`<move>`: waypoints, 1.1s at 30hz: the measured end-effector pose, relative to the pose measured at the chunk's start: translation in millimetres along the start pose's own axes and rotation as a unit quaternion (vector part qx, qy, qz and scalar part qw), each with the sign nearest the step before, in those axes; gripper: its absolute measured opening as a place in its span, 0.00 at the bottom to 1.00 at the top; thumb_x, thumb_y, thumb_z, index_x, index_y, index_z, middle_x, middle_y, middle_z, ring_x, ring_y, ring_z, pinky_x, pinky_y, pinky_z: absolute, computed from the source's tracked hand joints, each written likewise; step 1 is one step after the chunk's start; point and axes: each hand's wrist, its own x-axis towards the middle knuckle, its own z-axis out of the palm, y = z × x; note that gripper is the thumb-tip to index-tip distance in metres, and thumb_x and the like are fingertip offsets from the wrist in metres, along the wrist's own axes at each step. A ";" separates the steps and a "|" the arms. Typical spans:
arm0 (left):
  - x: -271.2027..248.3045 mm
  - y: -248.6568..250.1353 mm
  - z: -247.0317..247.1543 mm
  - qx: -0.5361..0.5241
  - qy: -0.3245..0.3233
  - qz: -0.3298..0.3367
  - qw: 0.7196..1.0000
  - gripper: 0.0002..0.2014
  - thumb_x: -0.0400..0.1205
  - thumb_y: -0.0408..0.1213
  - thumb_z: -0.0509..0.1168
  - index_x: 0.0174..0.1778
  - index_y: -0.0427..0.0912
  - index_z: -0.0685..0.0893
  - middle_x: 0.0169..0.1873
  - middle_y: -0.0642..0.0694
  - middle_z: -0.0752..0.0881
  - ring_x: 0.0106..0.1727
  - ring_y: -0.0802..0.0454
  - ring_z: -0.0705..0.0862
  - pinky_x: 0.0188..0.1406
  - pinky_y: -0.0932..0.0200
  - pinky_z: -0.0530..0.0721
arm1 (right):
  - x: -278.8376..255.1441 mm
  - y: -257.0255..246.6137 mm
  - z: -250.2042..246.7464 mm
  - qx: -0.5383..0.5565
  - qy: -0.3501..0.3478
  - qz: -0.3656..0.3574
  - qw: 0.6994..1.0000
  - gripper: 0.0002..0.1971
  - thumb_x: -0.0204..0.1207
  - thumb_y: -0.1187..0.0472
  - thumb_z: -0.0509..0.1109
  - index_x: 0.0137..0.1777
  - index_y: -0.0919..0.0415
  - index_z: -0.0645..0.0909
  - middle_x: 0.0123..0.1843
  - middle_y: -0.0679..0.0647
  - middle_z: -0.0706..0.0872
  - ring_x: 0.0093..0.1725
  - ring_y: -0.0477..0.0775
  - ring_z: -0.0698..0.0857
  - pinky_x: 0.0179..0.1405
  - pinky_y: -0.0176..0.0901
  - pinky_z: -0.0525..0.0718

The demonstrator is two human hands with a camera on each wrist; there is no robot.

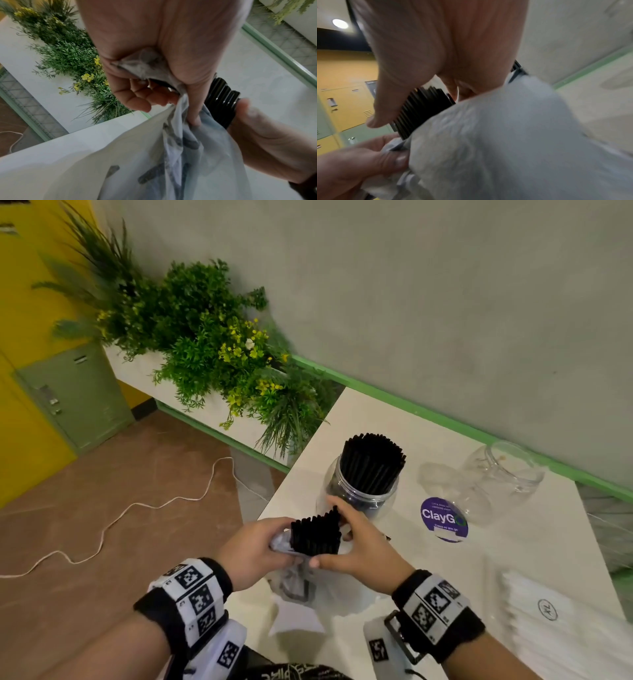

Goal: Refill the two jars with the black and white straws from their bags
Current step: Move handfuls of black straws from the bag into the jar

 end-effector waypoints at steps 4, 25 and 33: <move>-1.2 1.5 3.8 0.012 0.004 0.006 1.000 0.15 0.67 0.48 0.73 0.47 0.66 0.80 0.39 0.62 0.87 0.42 0.65 0.83 0.42 0.60 0.80 | 1.0 -5.0 9.8 0.038 0.061 -0.013 0.997 0.21 0.54 0.38 0.81 0.42 0.40 0.77 0.44 0.45 0.79 0.49 0.51 0.79 0.52 0.44 0.77; 2.6 -3.6 -0.5 0.053 0.006 -0.017 0.998 0.15 0.70 0.51 0.74 0.50 0.60 0.80 0.45 0.55 0.88 0.49 0.55 0.85 0.50 0.54 0.83 | 5.1 -90.7 -112.2 0.329 0.274 -0.076 0.901 0.07 0.79 0.70 0.68 0.53 0.65 0.74 0.43 0.61 0.87 0.50 0.67 0.89 0.50 0.56 0.87; 5.2 -8.8 -2.8 0.038 -0.006 -0.035 0.999 0.34 0.60 0.66 0.67 0.61 0.54 0.81 0.52 0.56 0.88 0.55 0.56 0.85 0.57 0.49 0.83 | 17.0 -96.9 -151.3 0.333 0.378 -0.136 0.853 0.09 0.80 0.71 0.66 0.53 0.62 0.69 0.44 0.61 0.84 0.52 0.69 0.89 0.56 0.69 0.85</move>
